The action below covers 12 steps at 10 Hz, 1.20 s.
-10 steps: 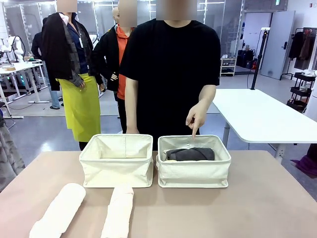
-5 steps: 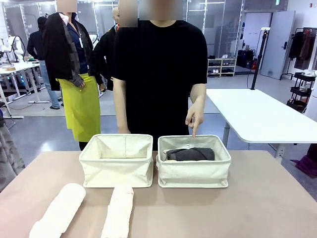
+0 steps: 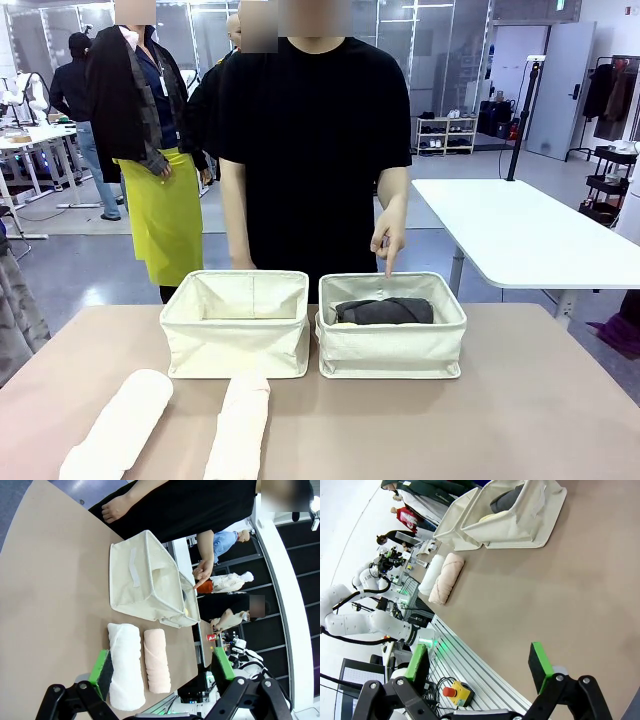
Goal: Divide the towels into two baskets.
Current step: Pick up one hotel-folded towel from the bottom of the table and place it in the Fabric basket indicated by the person.
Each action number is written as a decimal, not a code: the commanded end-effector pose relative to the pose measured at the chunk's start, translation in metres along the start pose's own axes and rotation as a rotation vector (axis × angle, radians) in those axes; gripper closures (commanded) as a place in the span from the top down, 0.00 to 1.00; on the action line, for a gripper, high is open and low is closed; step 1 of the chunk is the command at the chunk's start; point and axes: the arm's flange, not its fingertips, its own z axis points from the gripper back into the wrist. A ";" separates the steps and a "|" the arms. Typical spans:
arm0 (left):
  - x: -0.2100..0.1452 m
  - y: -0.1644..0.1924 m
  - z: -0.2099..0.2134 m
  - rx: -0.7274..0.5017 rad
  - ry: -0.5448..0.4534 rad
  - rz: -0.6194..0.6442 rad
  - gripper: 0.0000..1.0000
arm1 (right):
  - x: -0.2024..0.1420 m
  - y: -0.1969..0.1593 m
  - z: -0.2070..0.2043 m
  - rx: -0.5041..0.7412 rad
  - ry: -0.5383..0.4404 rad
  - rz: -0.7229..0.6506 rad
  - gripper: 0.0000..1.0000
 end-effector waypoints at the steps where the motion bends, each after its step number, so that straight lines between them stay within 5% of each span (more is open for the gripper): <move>1: 0.000 -0.001 0.002 -0.009 -0.009 -0.004 1.00 | 0.000 0.002 0.001 0.012 -0.015 0.008 1.00; 4: 0.000 0.000 0.000 0.000 0.000 0.000 1.00 | 0.000 0.002 0.001 0.012 -0.015 0.008 1.00; 5: -0.003 -0.005 -0.008 0.133 0.077 0.015 1.00 | 0.000 0.002 0.001 0.012 -0.015 0.008 1.00; 7: -0.012 -0.050 -0.035 0.178 0.167 -0.127 1.00 | 0.000 0.002 0.001 0.012 -0.015 0.008 1.00; 11: -0.044 -0.114 -0.100 0.321 0.357 -0.213 1.00 | 0.000 0.002 0.001 0.012 -0.015 0.008 1.00; 12: -0.057 -0.122 -0.127 0.438 0.404 -0.290 1.00 | 0.000 0.002 0.001 0.012 -0.015 0.008 1.00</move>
